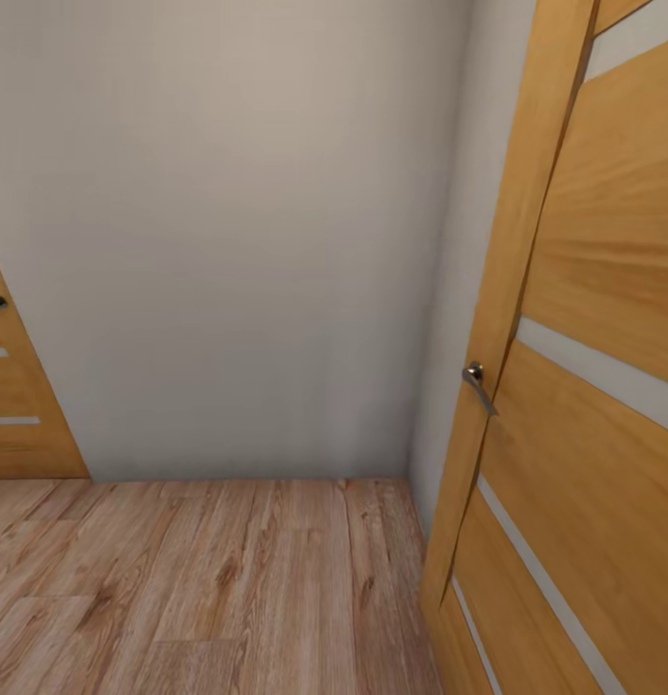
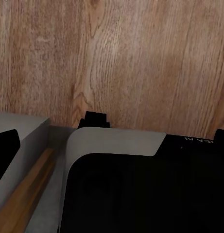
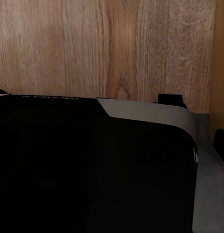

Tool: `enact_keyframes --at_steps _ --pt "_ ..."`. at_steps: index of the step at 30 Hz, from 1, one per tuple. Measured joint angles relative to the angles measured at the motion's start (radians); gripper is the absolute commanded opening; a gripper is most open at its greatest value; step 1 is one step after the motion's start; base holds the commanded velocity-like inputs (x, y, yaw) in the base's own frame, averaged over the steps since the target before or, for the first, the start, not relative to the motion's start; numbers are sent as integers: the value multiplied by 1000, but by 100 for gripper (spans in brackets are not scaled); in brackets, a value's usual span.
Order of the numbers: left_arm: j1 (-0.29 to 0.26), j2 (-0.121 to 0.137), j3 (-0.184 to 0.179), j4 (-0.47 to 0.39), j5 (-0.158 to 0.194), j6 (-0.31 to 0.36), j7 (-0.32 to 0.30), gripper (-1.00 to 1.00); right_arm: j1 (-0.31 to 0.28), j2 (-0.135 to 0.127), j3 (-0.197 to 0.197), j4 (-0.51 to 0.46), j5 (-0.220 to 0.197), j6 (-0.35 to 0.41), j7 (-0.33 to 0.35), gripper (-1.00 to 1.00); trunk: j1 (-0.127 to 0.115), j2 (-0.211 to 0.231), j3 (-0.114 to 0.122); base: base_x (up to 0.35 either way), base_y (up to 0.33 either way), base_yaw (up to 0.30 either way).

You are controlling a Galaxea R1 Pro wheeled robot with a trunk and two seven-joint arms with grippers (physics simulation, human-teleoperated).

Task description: Move the two storage containers from the living room to the garage. In the garage, place one container on the floor and stack the other container on top of it (either order is fine).

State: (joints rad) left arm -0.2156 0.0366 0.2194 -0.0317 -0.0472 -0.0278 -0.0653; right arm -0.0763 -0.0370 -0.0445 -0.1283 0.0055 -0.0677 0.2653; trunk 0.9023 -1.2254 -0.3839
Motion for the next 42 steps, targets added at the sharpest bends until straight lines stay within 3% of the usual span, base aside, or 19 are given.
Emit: enact_keyframes --at_steps 42 --pt "0 0 0 0 0 0 0 100 0 0 0 0 0 0 0 100 0 0 0 15 0 8"
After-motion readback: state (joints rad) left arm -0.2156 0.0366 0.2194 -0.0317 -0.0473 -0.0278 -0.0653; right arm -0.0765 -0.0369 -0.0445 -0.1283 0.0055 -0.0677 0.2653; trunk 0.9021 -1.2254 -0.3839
